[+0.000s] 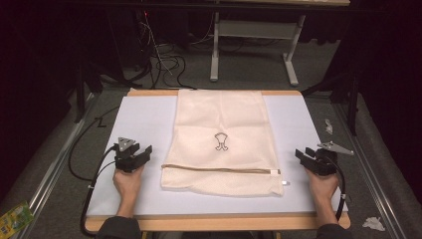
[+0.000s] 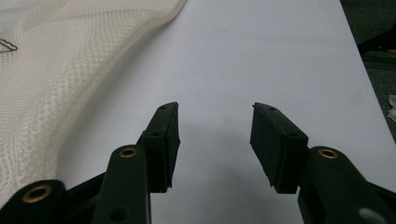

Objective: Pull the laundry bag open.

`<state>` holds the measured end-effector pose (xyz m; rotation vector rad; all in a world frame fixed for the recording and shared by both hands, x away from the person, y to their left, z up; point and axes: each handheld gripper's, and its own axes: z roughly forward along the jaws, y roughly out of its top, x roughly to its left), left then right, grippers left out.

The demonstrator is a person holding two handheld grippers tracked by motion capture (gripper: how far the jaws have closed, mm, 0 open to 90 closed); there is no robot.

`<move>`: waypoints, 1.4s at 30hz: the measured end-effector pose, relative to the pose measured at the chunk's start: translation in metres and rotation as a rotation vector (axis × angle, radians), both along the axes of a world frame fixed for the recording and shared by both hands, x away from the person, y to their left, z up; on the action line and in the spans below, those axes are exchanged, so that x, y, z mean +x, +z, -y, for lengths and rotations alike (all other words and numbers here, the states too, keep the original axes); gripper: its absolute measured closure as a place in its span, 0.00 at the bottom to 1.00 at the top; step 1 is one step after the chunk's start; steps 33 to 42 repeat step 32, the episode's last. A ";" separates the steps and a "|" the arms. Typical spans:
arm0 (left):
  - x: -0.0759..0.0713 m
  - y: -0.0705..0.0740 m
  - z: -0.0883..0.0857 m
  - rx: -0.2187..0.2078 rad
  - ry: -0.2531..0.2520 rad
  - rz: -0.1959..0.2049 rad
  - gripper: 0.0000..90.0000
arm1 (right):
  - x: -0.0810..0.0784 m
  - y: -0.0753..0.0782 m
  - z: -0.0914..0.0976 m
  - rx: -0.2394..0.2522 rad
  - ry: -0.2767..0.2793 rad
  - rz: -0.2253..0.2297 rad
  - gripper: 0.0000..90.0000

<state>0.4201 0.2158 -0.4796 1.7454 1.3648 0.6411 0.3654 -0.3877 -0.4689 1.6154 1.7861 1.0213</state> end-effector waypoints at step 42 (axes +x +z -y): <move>-0.001 -0.004 0.000 0.046 -0.039 0.049 0.49 | -0.002 -0.007 0.003 0.025 -0.037 0.037 0.49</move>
